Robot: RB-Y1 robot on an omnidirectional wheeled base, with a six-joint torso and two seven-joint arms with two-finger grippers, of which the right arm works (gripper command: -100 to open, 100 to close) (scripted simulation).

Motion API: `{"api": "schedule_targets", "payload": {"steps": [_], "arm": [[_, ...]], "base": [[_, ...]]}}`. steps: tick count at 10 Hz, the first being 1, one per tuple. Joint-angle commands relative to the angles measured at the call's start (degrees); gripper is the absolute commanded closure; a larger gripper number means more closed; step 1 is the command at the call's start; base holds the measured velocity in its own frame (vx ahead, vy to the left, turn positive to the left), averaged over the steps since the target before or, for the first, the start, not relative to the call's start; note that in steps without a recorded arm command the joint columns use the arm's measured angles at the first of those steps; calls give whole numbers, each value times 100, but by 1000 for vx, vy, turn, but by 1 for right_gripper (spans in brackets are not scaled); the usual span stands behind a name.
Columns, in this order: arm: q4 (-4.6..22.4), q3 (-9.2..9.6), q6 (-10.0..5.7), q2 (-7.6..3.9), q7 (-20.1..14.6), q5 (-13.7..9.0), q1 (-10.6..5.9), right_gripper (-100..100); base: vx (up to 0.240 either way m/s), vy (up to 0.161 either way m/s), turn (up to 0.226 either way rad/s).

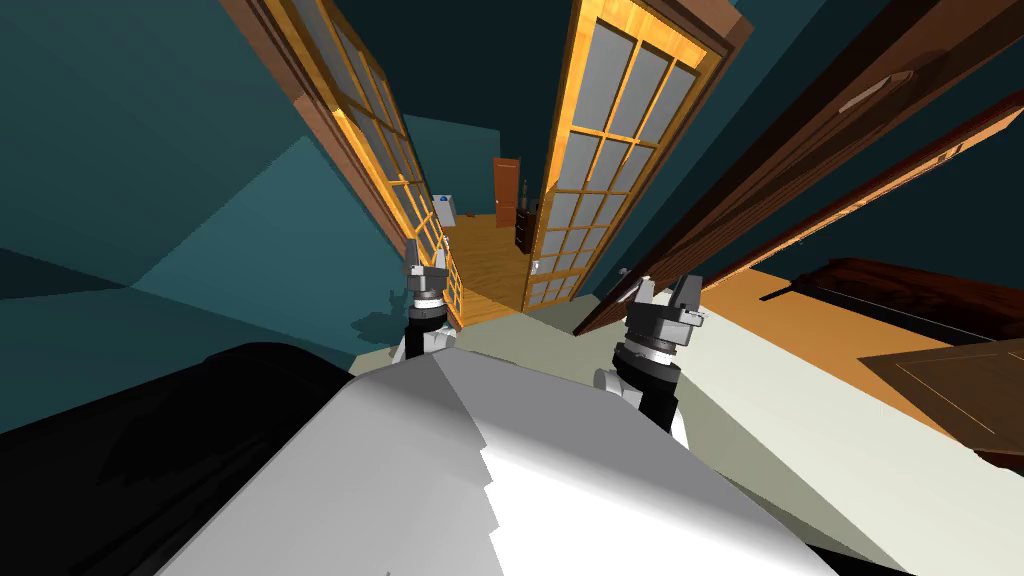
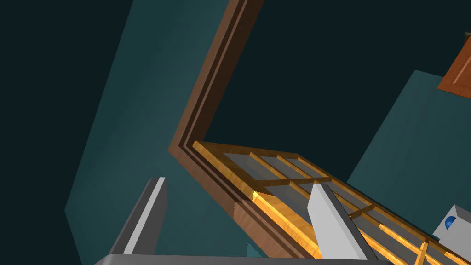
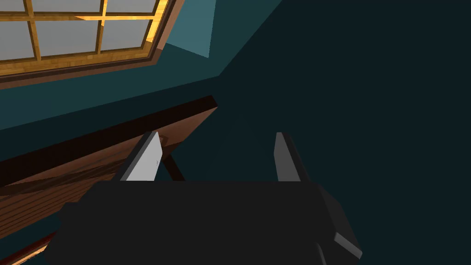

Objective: Push the door open

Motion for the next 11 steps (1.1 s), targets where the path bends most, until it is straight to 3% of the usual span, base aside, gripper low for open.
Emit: {"api": "schedule_targets", "payload": {"steps": [1,11], "arm": [[21,18,-6,-15,-18,-13,-9,-100],[134,114,-38,-97,-114,-86,-55,-100]], "base": [[151,-169,-22],[226,-93,-9]]}}
